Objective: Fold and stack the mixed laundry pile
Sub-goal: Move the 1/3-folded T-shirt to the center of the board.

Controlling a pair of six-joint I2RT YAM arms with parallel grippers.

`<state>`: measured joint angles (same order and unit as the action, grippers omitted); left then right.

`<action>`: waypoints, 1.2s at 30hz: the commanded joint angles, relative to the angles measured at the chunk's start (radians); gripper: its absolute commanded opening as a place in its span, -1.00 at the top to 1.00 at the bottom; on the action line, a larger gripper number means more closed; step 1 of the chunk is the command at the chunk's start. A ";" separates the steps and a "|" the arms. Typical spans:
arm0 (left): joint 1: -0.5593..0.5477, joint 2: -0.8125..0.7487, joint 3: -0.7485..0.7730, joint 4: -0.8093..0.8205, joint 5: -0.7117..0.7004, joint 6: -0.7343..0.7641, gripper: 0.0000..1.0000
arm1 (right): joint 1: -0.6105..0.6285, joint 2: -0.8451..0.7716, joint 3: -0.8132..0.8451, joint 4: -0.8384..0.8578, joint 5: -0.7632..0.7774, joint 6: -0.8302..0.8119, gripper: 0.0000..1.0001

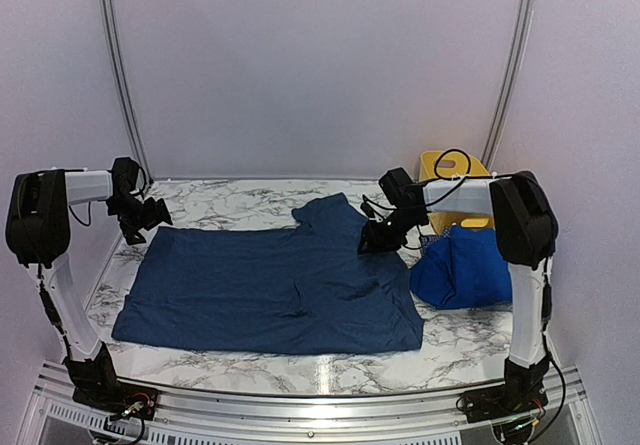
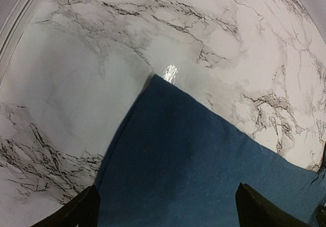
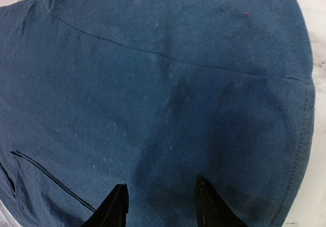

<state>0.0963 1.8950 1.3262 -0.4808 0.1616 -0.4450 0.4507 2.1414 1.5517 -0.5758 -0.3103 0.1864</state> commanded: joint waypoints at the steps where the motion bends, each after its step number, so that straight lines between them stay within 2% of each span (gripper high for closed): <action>1: -0.002 -0.040 -0.010 0.012 0.019 -0.002 -0.92 | -0.050 0.048 0.059 -0.064 0.046 -0.083 0.09; 5: -0.002 -0.031 -0.002 0.015 0.025 0.009 -0.92 | -0.050 0.052 0.182 -0.055 -0.032 -0.108 0.09; 9: -0.001 -0.015 0.023 0.016 0.041 0.014 -0.92 | -0.052 0.088 0.336 -0.028 0.002 -0.080 0.09; 15: -0.001 0.013 0.064 0.016 0.058 0.022 -0.92 | -0.051 0.294 0.654 -0.119 0.097 -0.035 0.08; 18: -0.001 0.021 0.077 0.016 0.057 0.027 -0.93 | -0.046 0.383 0.754 -0.140 0.150 -0.020 0.08; 30: -0.001 0.054 0.088 0.015 0.066 0.050 -0.94 | -0.009 0.524 0.876 -0.143 0.353 -0.077 -0.01; 36: 0.001 0.075 0.111 0.015 0.061 0.054 -0.94 | 0.004 0.557 0.864 -0.164 0.364 -0.084 0.01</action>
<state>0.0963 1.9507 1.3956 -0.4679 0.2138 -0.4091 0.4389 2.6511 2.3993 -0.6979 0.0143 0.1158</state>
